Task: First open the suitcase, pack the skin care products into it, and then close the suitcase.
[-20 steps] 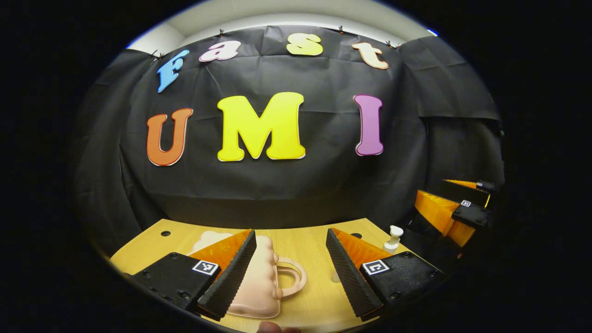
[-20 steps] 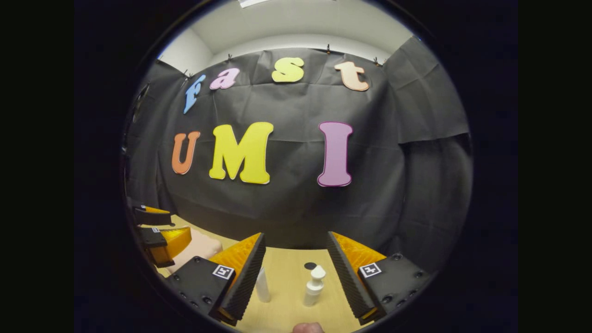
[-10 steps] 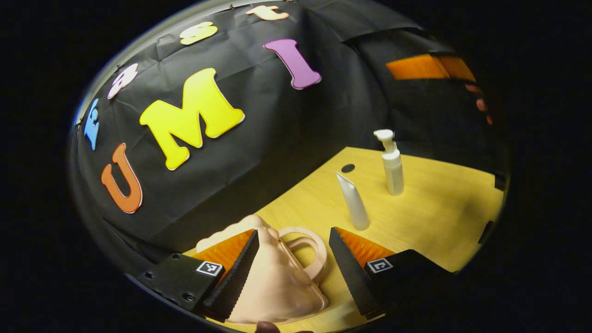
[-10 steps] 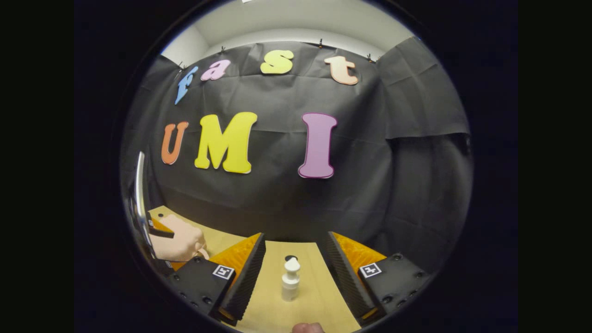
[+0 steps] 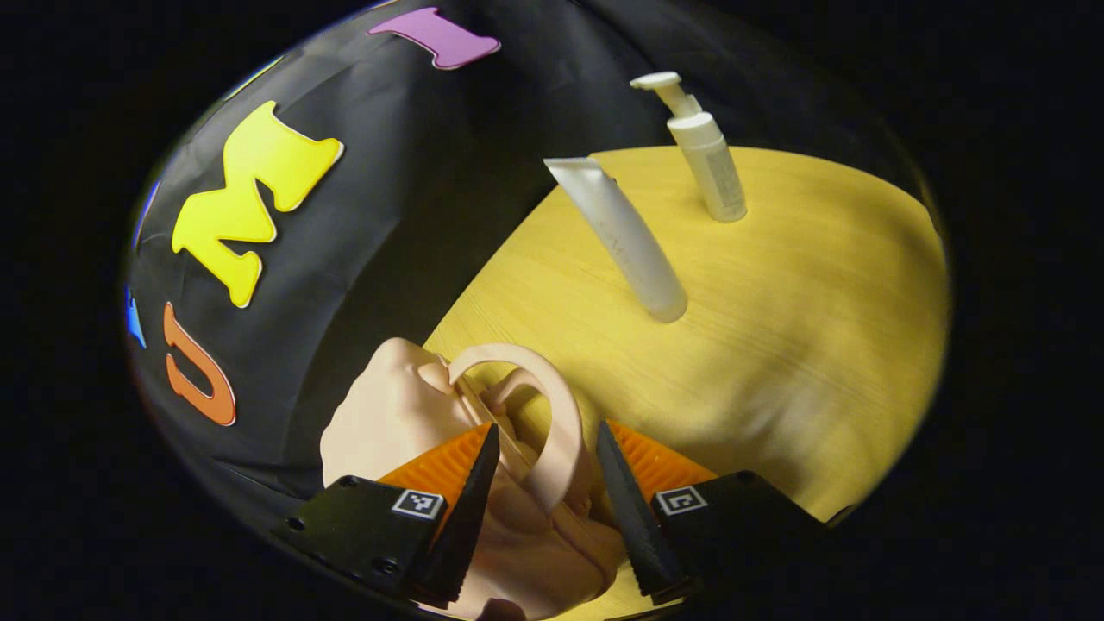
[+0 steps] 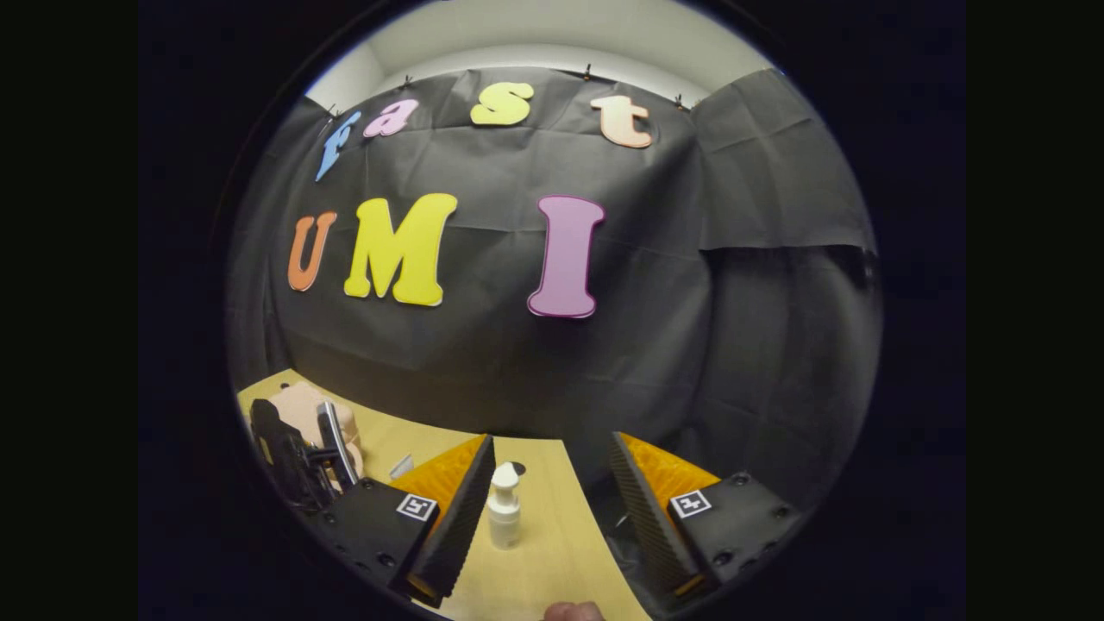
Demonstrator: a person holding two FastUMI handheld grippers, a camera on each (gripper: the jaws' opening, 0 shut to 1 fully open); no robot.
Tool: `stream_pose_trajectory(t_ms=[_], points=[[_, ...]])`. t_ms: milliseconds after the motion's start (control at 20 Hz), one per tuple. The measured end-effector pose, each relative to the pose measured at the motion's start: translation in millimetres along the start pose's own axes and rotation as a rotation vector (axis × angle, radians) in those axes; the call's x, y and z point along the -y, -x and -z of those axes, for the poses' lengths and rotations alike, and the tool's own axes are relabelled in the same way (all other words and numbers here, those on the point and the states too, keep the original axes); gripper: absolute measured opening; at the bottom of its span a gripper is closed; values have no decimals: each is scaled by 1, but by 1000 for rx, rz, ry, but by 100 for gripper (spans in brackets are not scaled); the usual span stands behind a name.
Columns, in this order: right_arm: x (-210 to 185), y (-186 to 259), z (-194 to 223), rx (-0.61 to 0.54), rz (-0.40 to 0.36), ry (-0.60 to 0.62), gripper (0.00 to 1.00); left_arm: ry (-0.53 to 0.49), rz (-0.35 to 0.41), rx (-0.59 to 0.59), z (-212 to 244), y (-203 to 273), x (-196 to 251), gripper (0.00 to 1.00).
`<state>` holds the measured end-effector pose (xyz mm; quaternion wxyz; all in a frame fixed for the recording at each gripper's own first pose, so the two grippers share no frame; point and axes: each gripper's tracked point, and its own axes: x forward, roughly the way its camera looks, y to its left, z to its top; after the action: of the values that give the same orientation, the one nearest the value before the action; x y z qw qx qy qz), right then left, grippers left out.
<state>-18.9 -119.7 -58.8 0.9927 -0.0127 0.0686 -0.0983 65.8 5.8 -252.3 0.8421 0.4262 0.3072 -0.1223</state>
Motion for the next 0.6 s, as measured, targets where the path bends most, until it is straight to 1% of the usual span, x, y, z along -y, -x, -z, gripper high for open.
stream_pose_trajectory(t_ms=[50,100,150,300,350,400,450,500,600], points=[[4,0,3,-7,8,-1,79,-6,11,-13,1,-4,4,65],[8,-1,4,-10,16,-3,79,-16,5,-22,1,-6,3,59],[11,-1,3,-10,26,-5,80,-22,13,-24,0,-7,4,46],[16,-3,4,-10,40,-18,80,-15,22,-43,-2,-4,2,36],[15,-3,5,-13,38,-21,80,-3,24,-46,-3,-4,3,30],[13,-4,5,-14,38,-24,80,-3,31,-44,-6,-2,3,27],[12,-3,3,-11,37,-29,80,6,38,-38,-9,0,1,27],[10,-4,0,-5,35,-32,80,22,44,-27,-12,3,-1,22],[5,-5,-2,4,29,-33,80,61,33,10,-20,14,-11,20]])
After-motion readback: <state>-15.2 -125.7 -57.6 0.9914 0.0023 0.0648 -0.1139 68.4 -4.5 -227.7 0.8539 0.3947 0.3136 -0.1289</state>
